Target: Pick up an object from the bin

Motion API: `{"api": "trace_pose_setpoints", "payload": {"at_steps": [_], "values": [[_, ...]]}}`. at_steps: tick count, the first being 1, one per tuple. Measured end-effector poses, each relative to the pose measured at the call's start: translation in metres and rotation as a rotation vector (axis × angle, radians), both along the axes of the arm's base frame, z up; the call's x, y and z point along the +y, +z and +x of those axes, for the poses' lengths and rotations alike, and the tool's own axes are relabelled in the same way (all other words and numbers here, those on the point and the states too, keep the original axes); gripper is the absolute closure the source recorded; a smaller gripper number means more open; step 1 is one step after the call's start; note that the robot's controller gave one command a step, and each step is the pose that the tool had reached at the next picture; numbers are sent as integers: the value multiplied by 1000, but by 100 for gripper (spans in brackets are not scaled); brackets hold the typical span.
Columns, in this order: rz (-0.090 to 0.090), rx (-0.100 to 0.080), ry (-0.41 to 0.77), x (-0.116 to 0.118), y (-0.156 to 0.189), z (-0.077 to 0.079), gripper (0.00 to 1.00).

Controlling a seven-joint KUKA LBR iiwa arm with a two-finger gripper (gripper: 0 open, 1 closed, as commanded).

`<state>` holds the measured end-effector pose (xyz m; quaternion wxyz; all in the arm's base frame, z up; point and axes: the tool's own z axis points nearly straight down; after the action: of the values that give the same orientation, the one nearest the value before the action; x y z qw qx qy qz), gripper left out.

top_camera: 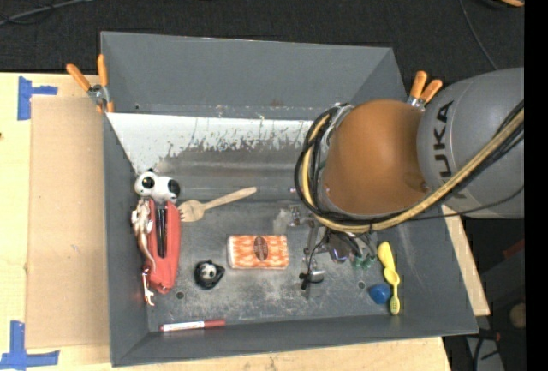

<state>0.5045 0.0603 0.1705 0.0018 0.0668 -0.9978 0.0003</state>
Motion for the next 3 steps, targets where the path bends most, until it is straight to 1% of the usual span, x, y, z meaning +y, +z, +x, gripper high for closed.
{"api": "trace_pose_setpoints", "payload": {"at_steps": [1,2,3], "values": [[2,1,36,27,-79,1,0],[1,-2,-24,42,-95,-1,0],[6,-14,135,39,-97,-22,0]]}}
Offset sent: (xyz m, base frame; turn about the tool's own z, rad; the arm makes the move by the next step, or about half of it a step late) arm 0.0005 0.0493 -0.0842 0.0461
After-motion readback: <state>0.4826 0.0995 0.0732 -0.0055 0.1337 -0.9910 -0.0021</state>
